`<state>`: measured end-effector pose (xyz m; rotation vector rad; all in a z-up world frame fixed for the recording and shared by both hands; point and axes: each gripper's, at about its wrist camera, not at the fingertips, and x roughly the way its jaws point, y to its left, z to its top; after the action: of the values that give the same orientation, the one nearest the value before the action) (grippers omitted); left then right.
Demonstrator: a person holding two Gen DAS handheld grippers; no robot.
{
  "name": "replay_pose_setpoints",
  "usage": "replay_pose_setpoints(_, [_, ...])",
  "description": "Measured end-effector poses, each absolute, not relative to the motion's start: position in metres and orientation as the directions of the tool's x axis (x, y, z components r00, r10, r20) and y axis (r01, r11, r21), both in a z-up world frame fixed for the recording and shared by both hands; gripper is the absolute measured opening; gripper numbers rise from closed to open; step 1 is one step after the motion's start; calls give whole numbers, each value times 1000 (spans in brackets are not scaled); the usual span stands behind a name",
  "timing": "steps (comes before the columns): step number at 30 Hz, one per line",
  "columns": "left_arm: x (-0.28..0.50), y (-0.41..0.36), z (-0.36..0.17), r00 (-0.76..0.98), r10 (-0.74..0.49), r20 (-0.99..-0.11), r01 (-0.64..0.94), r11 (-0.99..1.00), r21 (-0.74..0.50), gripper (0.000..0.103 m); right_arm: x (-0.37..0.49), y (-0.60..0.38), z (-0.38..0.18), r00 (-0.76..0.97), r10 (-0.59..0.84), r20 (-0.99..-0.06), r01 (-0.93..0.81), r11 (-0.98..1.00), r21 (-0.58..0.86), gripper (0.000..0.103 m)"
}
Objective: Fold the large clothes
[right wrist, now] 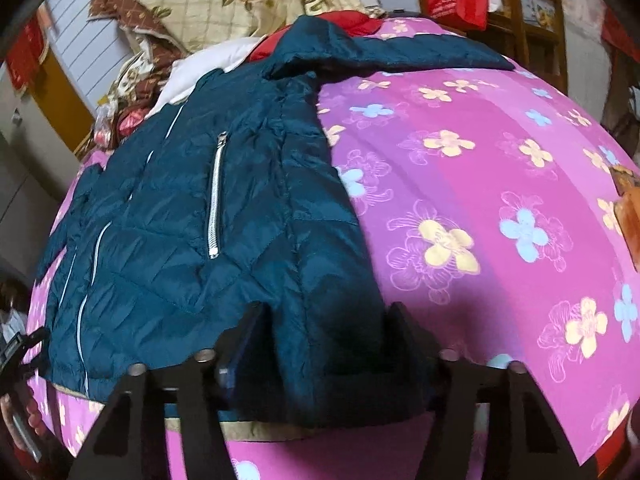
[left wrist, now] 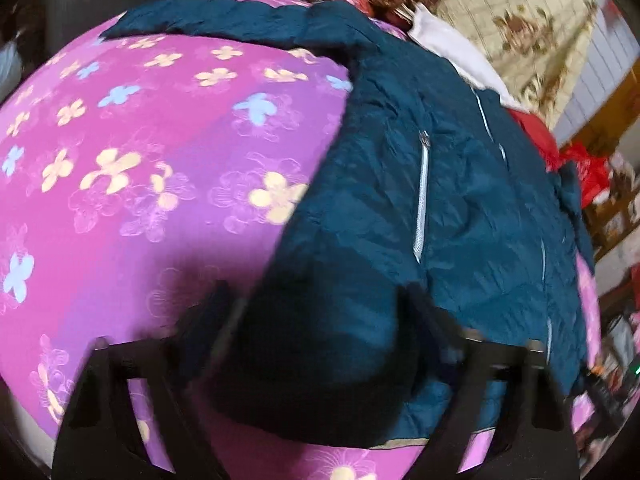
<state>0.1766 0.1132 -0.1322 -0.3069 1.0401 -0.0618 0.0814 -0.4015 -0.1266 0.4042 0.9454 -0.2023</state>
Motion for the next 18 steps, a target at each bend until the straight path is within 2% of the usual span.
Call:
replay_pose_setpoints(1, [177, 107, -132, 498, -171, -850, -85, 966, -244, 51, 82, -401, -126, 570, 7, -822, 336, 911, 241, 44])
replay_pose_setpoints(2, [176, 101, -130, 495, -136, -858, -80, 976, -200, 46, 82, -399, -126, 564, 5, -826, 331, 915, 231, 37])
replay_pose_setpoints(3, [176, 97, -129, 491, -145, -859, -64, 977, -201, 27, 82, -399, -125, 562, 9, -827, 329, 915, 234, 29])
replay_pose_setpoints(4, [174, 95, -127, 485, -158, -860, -53, 976, -209, 20, 80, -399, -124, 562, 26, -826, 325, 912, 250, 26])
replay_pose_setpoints(6, [170, 89, -121, 487, -130, -863, -53, 983, -177, 15, 77, -399, -122, 561, 39, -827, 323, 909, 262, 19])
replay_pose_setpoints(9, [158, 85, -115, 489, -111, -865, -54, 986, -157, 13, 65, -397, -119, 561, 49, -826, 318, 909, 270, 15])
replay_pose_setpoints(18, [121, 89, -108, 507, -104, -856, -79, 983, -167, 13, 27, -397, -117, 549, 61, -834, 308, 912, 269, 12])
